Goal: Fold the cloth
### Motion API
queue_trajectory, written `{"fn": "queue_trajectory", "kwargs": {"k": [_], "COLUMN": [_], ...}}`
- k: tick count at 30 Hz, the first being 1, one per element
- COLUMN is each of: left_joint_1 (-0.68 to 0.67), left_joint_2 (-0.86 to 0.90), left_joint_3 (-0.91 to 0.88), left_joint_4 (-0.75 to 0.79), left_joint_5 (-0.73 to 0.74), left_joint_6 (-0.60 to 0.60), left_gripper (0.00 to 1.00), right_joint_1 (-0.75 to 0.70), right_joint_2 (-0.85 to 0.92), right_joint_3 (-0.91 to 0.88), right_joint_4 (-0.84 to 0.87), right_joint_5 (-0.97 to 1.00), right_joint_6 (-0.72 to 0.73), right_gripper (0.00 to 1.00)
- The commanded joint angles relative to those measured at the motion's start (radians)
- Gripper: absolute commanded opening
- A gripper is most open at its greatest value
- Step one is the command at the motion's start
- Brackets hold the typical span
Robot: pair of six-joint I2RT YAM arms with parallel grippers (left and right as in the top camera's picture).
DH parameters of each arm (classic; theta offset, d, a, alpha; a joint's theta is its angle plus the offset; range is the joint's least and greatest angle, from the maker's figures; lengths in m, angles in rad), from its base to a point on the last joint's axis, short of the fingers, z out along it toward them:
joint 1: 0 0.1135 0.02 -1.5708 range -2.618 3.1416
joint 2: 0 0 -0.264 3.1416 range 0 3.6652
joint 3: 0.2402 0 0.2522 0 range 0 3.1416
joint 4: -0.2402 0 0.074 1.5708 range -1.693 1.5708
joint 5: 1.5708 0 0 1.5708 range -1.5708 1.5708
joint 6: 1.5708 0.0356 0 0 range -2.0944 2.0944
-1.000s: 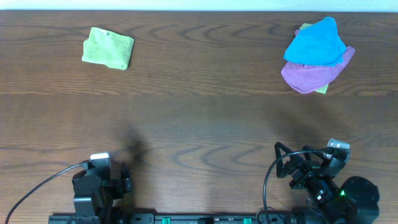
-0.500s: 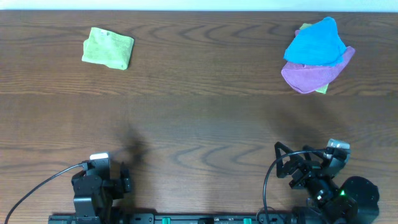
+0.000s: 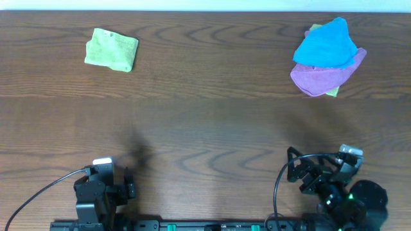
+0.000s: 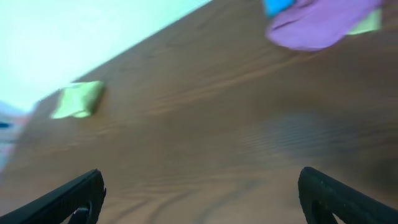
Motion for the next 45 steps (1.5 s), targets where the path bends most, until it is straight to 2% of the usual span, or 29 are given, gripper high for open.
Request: {"fn": "queue_trajectory", "kwargs": {"k": [1,8,14,23,45], "left_joint_1": [-0.006,-0.006,-0.006,-0.006,-0.006], "left_joint_2": [-0.011,-0.011,-0.011,-0.011,-0.011], "left_joint_3": [-0.008,-0.008,-0.008,-0.008,-0.008], "left_joint_4": [-0.059,-0.059,-0.059,-0.059,-0.059], "left_joint_5": [-0.032,-0.032,-0.032,-0.032,-0.032], "left_joint_6": [0.025,0.025,0.025,0.025,0.025], "left_gripper": [0.95,0.95,0.95,0.95,0.95], "right_joint_1": [-0.007,-0.005,-0.005,-0.002,-0.002], "right_joint_2": [-0.021,-0.094,-0.143,-0.181,-0.184], "right_joint_3": [-0.083,-0.253,-0.317,-0.405,-0.402], "right_joint_4": [0.026,0.175,0.175,0.172,0.136], "right_joint_5": [0.127,0.131,0.169,0.197,0.208], "right_joint_6": [-0.123,-0.383,-0.477,-0.483,-0.484], "right_gripper": [0.99,0.99,0.99,0.99,0.99]}}
